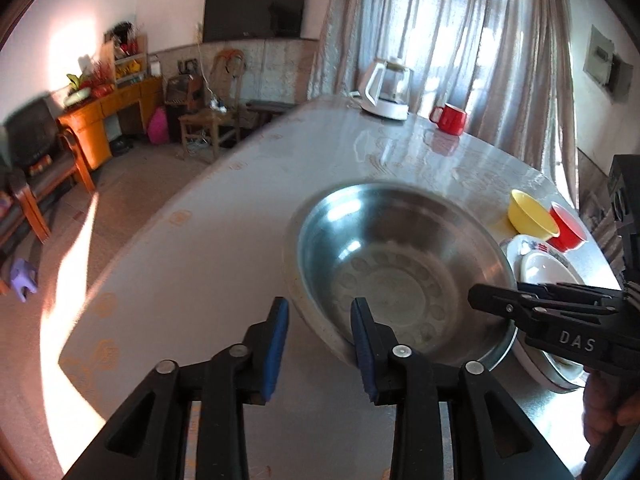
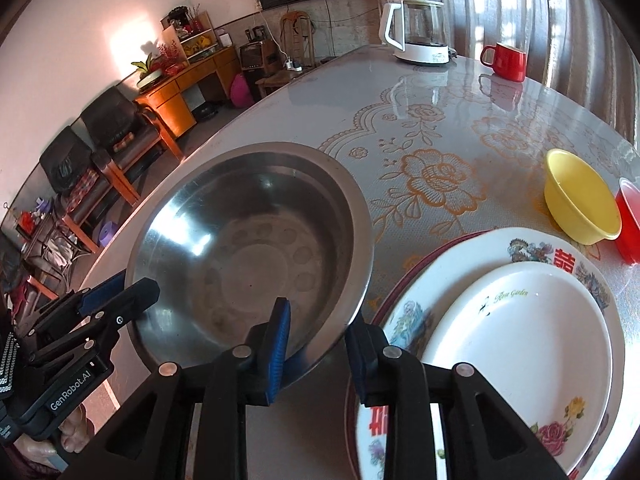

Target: Organize plates and bowls

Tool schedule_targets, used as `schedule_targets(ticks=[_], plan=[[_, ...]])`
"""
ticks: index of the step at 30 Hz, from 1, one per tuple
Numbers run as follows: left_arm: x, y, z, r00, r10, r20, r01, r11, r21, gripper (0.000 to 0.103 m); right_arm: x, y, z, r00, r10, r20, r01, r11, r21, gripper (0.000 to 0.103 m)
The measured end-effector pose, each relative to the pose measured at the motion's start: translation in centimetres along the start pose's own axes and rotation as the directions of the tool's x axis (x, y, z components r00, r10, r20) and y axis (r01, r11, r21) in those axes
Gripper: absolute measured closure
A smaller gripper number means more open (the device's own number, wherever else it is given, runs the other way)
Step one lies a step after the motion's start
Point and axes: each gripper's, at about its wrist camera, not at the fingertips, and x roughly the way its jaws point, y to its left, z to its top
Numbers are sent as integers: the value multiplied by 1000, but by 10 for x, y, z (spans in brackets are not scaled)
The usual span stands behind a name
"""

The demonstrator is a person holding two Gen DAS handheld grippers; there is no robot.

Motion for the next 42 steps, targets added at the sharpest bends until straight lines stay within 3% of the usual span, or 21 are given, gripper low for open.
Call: schedule_targets(ticks=[12,23,29,34,42], plan=[[-21,3,-2,991,120,60,-123,992,40,66,-17,-6,-9,999,0,36,-1,999,40,72],[-24,9,-15,985,169,32,-171,984,49,43,-29,-10,-17,997,13,73,-18,998,68,72],[-28,16,-24,984,175,30,-175,984,14,42,-31,-13,-20,996,15,83,-22,996,84,72],[-43,23,-20,978,186,92,-183,983,-32,42,-35,-15,-22,996,16,93,-25,995,96,72],[-57,-1,-2,973,162,166,-173,983,53,42,-42,-16,-23,993,16,114,-28,994,107,72]])
